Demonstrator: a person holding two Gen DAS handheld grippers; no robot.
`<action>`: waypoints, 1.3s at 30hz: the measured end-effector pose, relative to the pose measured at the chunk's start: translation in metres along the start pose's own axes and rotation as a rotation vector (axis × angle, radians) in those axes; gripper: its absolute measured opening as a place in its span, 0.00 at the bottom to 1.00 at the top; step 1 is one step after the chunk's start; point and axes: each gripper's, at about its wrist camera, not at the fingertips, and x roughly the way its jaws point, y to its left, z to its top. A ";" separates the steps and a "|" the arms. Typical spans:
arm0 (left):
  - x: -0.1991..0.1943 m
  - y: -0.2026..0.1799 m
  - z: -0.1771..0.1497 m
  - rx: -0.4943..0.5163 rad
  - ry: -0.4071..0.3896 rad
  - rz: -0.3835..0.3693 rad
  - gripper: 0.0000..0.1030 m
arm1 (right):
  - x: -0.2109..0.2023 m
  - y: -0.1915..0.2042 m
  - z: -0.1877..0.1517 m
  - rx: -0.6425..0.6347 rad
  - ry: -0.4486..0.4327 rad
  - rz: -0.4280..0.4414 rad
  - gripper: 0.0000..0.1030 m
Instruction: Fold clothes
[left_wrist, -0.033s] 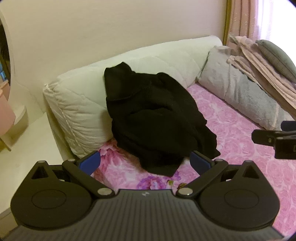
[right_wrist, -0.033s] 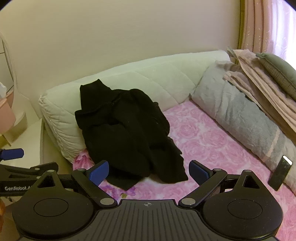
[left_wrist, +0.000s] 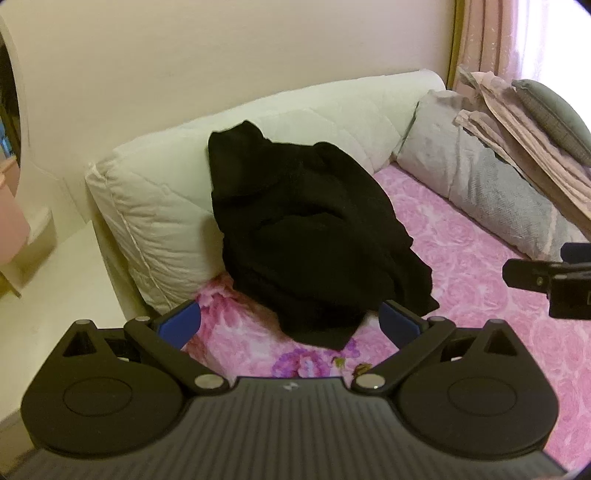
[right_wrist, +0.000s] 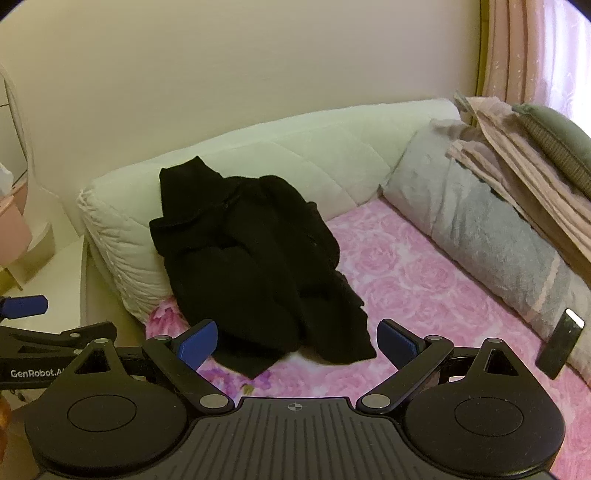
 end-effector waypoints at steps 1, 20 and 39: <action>0.001 0.000 -0.001 -0.001 -0.001 -0.007 0.98 | 0.001 0.001 0.000 -0.001 -0.002 -0.002 0.93; 0.005 -0.010 -0.005 0.014 0.004 -0.069 0.98 | 0.003 0.004 -0.005 0.016 -0.007 0.010 0.93; -0.003 -0.008 -0.014 0.016 0.005 -0.072 0.98 | -0.002 0.004 -0.007 0.010 0.004 0.018 0.93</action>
